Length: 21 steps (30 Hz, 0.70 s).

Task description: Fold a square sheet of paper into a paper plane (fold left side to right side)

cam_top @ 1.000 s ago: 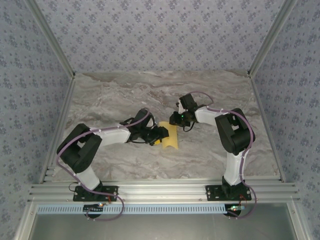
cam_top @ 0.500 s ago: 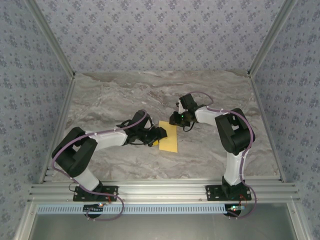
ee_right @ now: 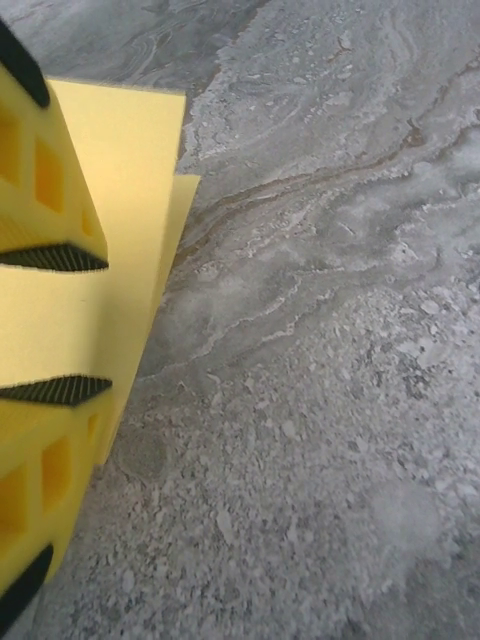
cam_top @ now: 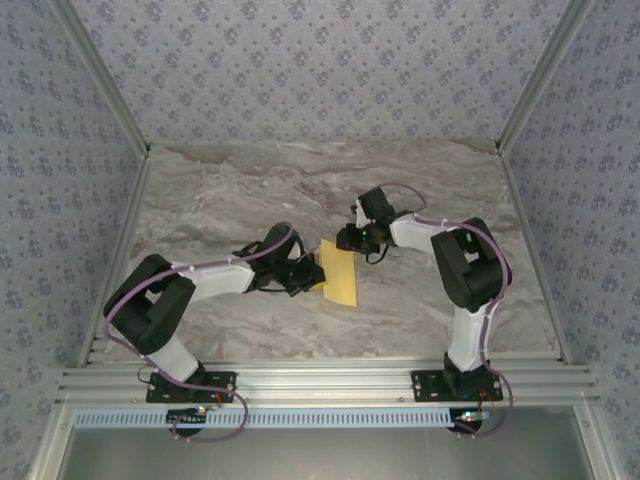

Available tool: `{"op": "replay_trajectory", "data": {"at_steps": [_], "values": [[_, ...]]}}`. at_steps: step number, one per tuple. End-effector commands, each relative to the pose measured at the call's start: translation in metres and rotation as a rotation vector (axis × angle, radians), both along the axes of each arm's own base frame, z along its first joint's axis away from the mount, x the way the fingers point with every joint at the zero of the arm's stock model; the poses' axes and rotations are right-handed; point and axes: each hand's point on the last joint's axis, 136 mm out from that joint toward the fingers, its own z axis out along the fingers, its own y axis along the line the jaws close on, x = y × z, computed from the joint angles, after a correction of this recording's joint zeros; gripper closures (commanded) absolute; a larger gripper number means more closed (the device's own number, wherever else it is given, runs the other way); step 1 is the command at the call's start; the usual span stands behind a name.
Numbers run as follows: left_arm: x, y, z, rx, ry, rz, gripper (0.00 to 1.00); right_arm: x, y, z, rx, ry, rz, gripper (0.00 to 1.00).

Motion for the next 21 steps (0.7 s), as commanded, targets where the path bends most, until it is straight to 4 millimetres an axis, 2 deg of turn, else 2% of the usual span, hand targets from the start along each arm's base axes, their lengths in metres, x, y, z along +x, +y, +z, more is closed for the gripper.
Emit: {"op": "replay_trajectory", "data": {"at_steps": [1, 5, 8, 11, 16, 21], "values": [[-0.001, 0.002, -0.002, 0.015, 0.016, 0.024, 1.00, -0.002, -0.008, 0.019, -0.028, -0.075, 0.015, 0.55], [0.002, 0.001, 0.002, 0.005, 0.032, 0.049, 1.00, -0.007, -0.018, 0.050, -0.035, -0.225, 0.037, 0.43], [0.002, -0.001, 0.004, -0.002, 0.050, 0.062, 1.00, -0.028, -0.031, 0.067, -0.061, -0.336, 0.072, 0.37], [0.002, 0.000, 0.005, -0.002, 0.066, 0.071, 1.00, -0.063, -0.036, 0.076, -0.116, -0.447, 0.151, 0.30], [0.002, -0.002, 0.009, -0.011, 0.072, 0.075, 1.00, -0.132, -0.022, 0.083, -0.163, -0.629, 0.295, 0.23], [0.002, -0.004, 0.012, -0.014, 0.077, 0.069, 1.00, -0.168, -0.004, 0.075, -0.243, -0.715, 0.408, 0.17]]}}
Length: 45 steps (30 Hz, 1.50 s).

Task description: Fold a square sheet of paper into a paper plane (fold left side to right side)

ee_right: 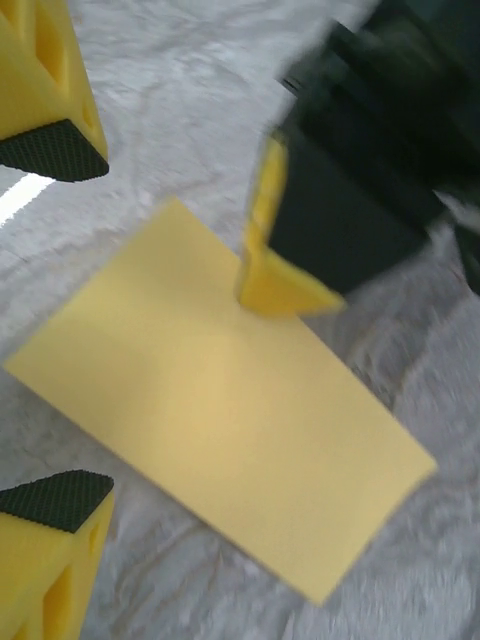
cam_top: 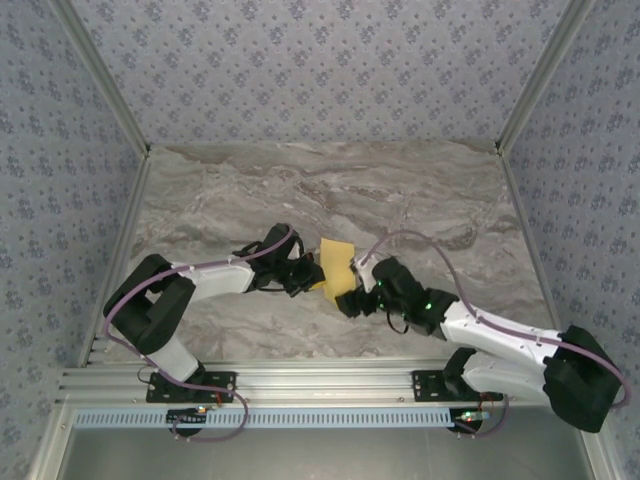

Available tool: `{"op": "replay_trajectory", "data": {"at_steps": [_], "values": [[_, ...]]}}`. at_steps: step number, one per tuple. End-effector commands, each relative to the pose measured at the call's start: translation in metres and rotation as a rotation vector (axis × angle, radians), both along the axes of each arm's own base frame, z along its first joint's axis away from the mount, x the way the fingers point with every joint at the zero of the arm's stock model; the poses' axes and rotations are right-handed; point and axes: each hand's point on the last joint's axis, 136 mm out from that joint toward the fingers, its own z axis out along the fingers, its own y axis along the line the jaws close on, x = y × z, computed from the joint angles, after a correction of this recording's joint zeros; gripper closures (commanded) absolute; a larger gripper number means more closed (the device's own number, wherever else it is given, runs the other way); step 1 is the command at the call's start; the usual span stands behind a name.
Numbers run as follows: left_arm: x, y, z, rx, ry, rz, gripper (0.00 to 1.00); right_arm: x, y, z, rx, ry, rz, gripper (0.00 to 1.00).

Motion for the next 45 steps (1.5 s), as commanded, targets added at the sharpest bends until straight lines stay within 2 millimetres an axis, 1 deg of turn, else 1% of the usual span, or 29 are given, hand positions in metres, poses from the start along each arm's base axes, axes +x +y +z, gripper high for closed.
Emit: {"op": "replay_trajectory", "data": {"at_steps": [1, 3, 5, 10, 12, 14, 17, 19, 22, 24, 26, 27, 29, 31, 38, 41, 43, 45], "values": [[0.001, -0.005, 0.013, -0.015, 0.037, 0.019, 1.00, 0.000, 0.001, -0.005, -0.116, -0.127, -0.007, 0.16], [0.001, -0.006, 0.014, -0.016, 0.037, 0.018, 1.00, -0.004, 0.009, -0.013, -0.196, -0.155, 0.021, 0.14], [0.001, -0.006, 0.014, -0.015, 0.038, 0.014, 1.00, -0.003, 0.017, -0.020, -0.251, -0.173, 0.042, 0.14], [0.002, -0.008, 0.015, -0.016, 0.043, 0.008, 1.00, 0.007, 0.044, -0.024, -0.298, -0.210, 0.080, 0.15], [0.002, -0.009, 0.016, -0.016, 0.041, 0.004, 1.00, 0.012, 0.050, -0.026, -0.306, -0.223, 0.073, 0.17], [0.001, -0.008, 0.016, -0.013, 0.043, 0.003, 1.00, 0.016, 0.054, -0.026, -0.301, -0.228, 0.064, 0.23], [0.001, -0.008, 0.015, -0.012, 0.043, 0.000, 1.00, 0.018, 0.056, -0.029, -0.303, -0.220, 0.066, 0.35], [0.000, -0.008, 0.016, -0.012, 0.042, -0.001, 1.00, 0.017, 0.055, -0.030, -0.303, -0.215, 0.069, 0.47], [0.001, -0.008, 0.016, -0.012, 0.040, -0.001, 1.00, 0.016, 0.054, -0.032, -0.310, -0.203, 0.073, 0.67], [0.001, -0.007, 0.016, -0.009, 0.038, -0.005, 1.00, 0.015, 0.052, -0.033, -0.312, -0.194, 0.071, 0.83], [0.000, -0.006, 0.017, -0.007, 0.034, -0.010, 0.98, 0.014, 0.051, -0.035, -0.305, -0.179, 0.076, 0.99], [0.001, -0.006, 0.018, -0.006, 0.031, -0.010, 0.95, 0.013, 0.050, -0.036, -0.303, -0.171, 0.080, 1.00], [0.001, -0.001, 0.018, 0.001, 0.029, -0.010, 0.84, 0.012, 0.049, -0.038, -0.298, -0.149, 0.091, 1.00], [0.002, 0.005, 0.021, 0.007, 0.020, -0.009, 0.78, 0.010, 0.049, -0.041, -0.285, -0.123, 0.103, 1.00], [0.019, 0.042, 0.043, 0.014, -0.040, 0.025, 0.57, 0.005, 0.048, -0.051, -0.243, -0.035, 0.139, 1.00], [0.033, 0.048, 0.052, -0.010, -0.063, 0.021, 0.56, 0.004, 0.048, -0.053, -0.228, -0.008, 0.165, 1.00], [0.042, 0.044, 0.056, -0.017, -0.083, -0.008, 0.59, 0.005, 0.048, -0.055, -0.207, 0.021, 0.165, 1.00], [0.049, 0.034, 0.056, -0.028, -0.087, -0.054, 0.63, 0.005, 0.048, -0.055, -0.181, 0.052, 0.167, 1.00]]}}
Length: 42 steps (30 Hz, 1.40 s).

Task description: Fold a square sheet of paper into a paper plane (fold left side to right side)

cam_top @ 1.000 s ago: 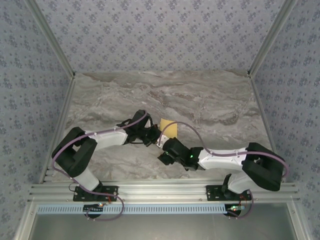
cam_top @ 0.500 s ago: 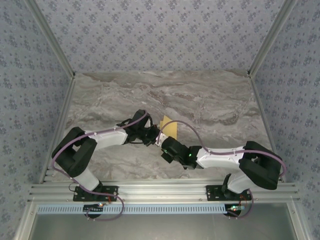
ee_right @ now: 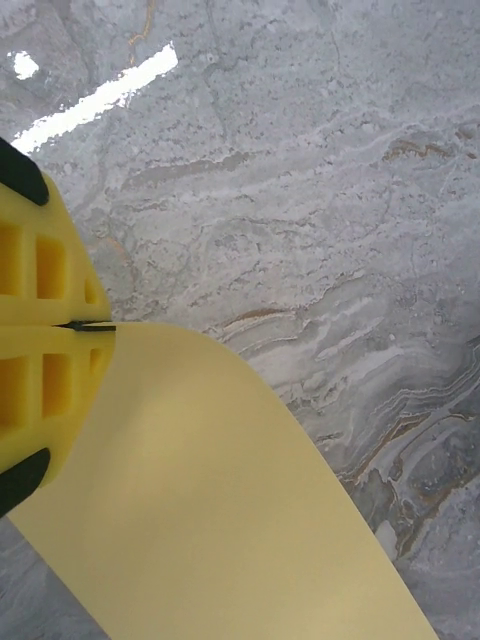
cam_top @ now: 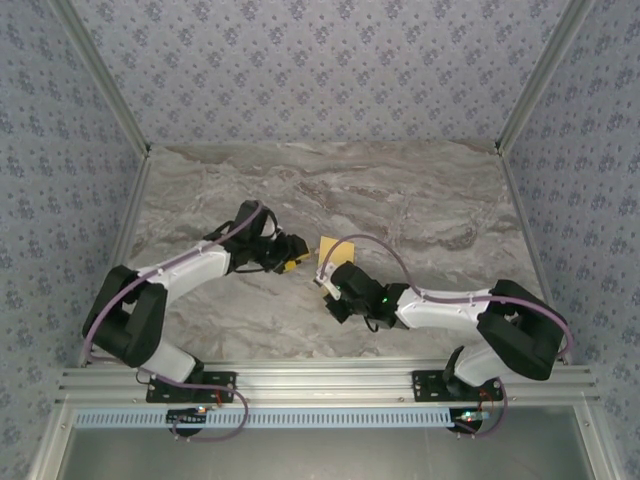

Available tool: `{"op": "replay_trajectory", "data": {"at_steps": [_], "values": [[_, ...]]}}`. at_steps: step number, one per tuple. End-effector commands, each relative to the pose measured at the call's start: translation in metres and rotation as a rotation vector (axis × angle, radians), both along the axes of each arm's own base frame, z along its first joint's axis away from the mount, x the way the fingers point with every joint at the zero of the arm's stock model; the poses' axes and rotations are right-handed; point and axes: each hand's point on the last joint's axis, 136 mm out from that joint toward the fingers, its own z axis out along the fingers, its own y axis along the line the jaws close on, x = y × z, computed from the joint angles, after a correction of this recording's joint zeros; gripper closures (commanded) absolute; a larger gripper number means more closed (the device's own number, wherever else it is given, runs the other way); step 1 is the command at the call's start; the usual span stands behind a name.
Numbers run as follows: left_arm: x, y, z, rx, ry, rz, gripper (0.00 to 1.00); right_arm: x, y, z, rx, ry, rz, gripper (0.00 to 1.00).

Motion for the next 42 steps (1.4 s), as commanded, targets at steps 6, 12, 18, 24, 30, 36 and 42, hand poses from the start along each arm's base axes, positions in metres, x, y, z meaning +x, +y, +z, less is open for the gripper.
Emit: {"op": "replay_trajectory", "data": {"at_steps": [6, 12, 18, 24, 30, 36, 42], "values": [[0.032, -0.049, 0.002, -0.067, -0.006, -0.187, 0.74, -0.008, 0.002, -0.011, 0.069, 0.178, 0.019, 1.00], [0.047, -0.082, -0.019, -0.044, 0.036, -0.282, 0.75, -0.002, 0.002, -0.014, 0.104, 0.255, 0.003, 1.00], [0.050, -0.099, -0.052, -0.022, 0.094, -0.322, 0.78, 0.002, 0.003, -0.014, 0.163, 0.335, 0.002, 1.00], [0.043, -0.099, -0.077, 0.011, 0.136, -0.339, 0.80, 0.006, 0.006, -0.011, 0.214, 0.408, 0.000, 1.00], [0.034, -0.090, -0.095, 0.065, 0.168, -0.348, 0.81, 0.015, -0.002, -0.014, 0.253, 0.476, -0.057, 1.00], [0.028, -0.082, -0.107, 0.098, 0.186, -0.344, 0.82, 0.026, -0.013, -0.017, 0.263, 0.509, -0.125, 1.00], [0.028, -0.081, -0.108, 0.103, 0.185, -0.342, 0.82, 0.036, -0.027, -0.025, 0.234, 0.535, -0.201, 1.00]]}}
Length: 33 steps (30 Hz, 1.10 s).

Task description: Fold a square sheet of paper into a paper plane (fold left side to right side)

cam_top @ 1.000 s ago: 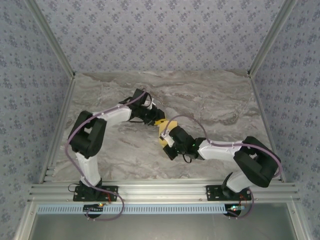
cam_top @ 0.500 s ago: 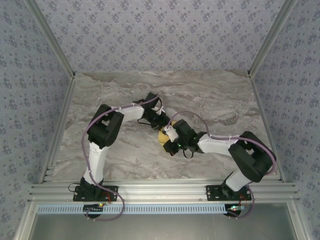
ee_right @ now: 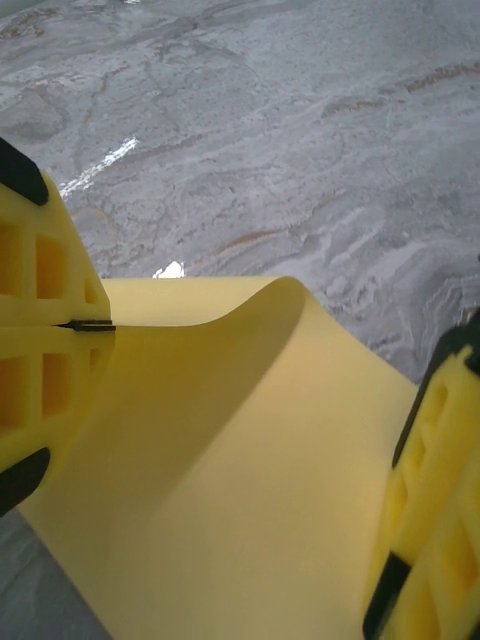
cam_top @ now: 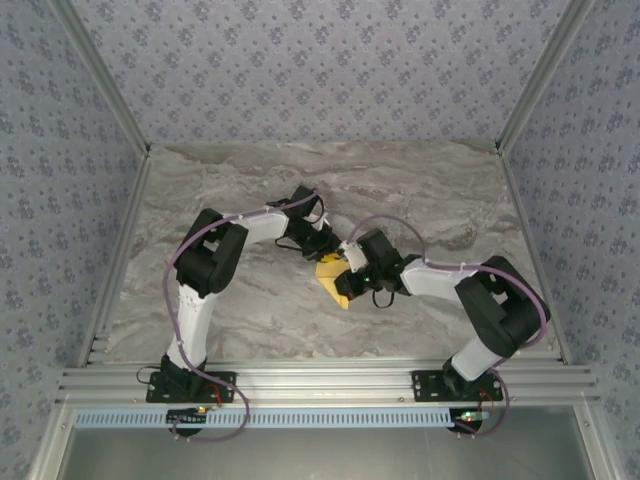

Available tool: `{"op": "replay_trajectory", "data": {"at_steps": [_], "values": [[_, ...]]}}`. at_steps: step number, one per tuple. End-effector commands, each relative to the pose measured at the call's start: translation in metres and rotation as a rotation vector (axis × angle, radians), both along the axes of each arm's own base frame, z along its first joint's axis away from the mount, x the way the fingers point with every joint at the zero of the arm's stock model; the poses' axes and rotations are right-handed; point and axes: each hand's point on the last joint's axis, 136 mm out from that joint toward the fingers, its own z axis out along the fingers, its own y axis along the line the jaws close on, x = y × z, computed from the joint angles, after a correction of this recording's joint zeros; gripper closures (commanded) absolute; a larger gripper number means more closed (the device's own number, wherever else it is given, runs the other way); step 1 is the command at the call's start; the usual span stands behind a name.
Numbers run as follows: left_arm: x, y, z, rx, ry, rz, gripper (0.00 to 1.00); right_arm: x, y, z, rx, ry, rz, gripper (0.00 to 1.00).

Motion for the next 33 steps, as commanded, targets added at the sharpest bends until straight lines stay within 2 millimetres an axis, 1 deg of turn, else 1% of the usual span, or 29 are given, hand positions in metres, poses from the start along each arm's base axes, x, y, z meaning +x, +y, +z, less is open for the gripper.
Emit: {"op": "replay_trajectory", "data": {"at_steps": [1, 10, 23, 33], "values": [[-0.013, 0.012, -0.023, 0.077, 0.053, -0.004, 0.82, 0.005, -0.005, -0.005, -0.024, 0.055, -0.042, 1.00], [-0.014, 0.012, -0.023, 0.079, 0.053, -0.006, 0.83, 0.017, -0.013, -0.011, -0.046, 0.077, -0.096, 1.00], [-0.014, 0.013, -0.024, 0.082, 0.055, -0.002, 0.83, 0.017, -0.020, -0.017, -0.059, 0.092, -0.115, 1.00], [-0.015, 0.014, -0.026, 0.087, 0.056, -0.004, 0.83, 0.020, -0.023, -0.015, -0.063, 0.088, -0.129, 1.00]]}}
